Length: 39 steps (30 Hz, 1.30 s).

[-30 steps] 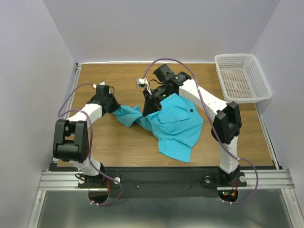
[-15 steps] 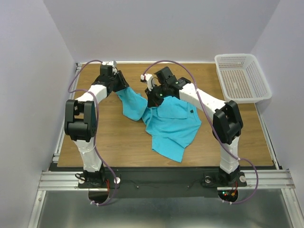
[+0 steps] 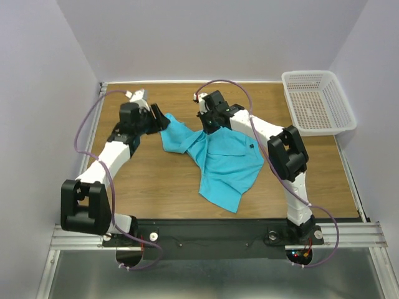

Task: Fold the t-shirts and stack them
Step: Flatten the tshirt out

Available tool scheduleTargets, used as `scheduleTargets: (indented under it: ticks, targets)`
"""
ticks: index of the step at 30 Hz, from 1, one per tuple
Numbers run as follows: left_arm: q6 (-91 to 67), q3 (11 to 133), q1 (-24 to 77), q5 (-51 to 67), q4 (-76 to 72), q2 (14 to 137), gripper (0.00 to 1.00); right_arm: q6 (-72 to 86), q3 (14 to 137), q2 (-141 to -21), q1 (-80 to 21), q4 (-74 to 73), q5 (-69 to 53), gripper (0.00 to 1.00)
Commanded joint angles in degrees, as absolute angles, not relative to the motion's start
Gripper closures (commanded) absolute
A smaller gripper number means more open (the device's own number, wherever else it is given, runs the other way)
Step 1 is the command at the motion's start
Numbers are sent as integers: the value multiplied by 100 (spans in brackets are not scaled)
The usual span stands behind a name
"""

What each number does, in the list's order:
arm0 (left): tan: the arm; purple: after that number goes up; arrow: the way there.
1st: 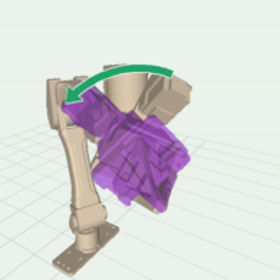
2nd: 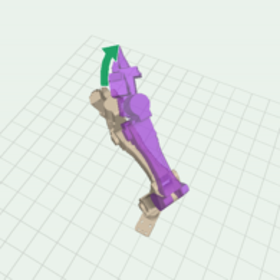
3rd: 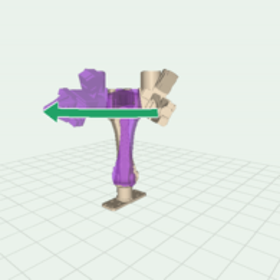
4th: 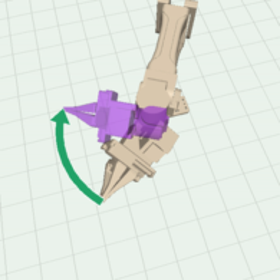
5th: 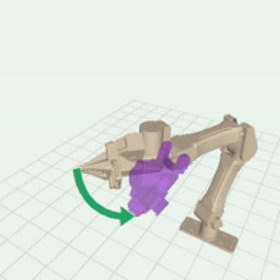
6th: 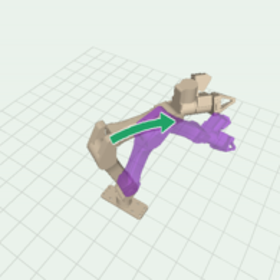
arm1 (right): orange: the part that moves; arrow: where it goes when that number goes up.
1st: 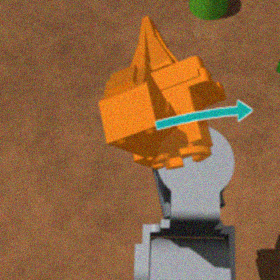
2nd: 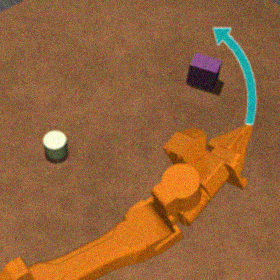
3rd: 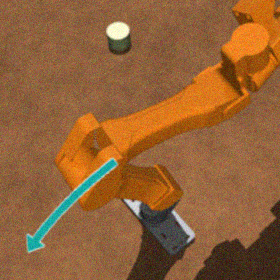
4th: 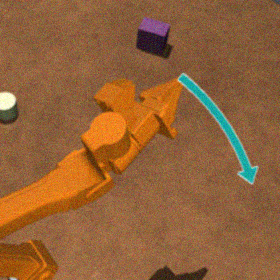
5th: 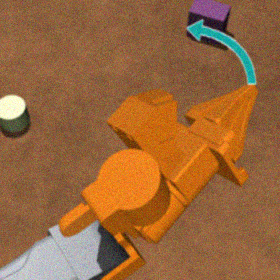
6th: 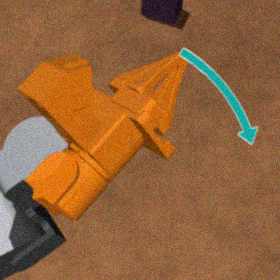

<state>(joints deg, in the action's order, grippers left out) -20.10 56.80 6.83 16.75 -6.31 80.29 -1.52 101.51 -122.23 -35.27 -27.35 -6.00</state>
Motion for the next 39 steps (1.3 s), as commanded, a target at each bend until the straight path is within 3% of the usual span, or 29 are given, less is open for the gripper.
scheduleTargets:
  ticks: [1,8,13,31,32,35,36,37,39]
  targets:
    - [-2468,4592,1281,1961,-817,7631,36,-26,10414,-12471,-3481,-2434,-159,99]
    - [-2716,3937,2082,1074,-1116,7646,36,369,10687,-12735,-3331,-2443,-421,100]
    - [-2453,4403,2364,125,-844,8358,36,378,10591,-12630,-3340,-2435,-510,99]
    - [-1617,5704,2918,-1116,-264,9878,37,475,10450,-12560,-3287,-2435,-896,99]
    - [-1565,5730,2918,-1195,-238,9940,38,483,10450,-12568,-3287,-2435,-896,99]
    - [-1512,5836,2918,-1292,-220,10098,56,483,10433,-12551,-3287,-2443,-914,99]
    - [-1512,5862,2918,-1318,-220,10125,62,483,10415,-12542,-3287,-2435,-923,100]
    - [-1486,5923,2918,-1336,-220,10169,76,483,10398,-12516,-3287,-2435,-923,100]
    - [-1477,5976,2918,-1362,-167,10160,87,457,10362,-12498,-3287,-2435,-914,99]
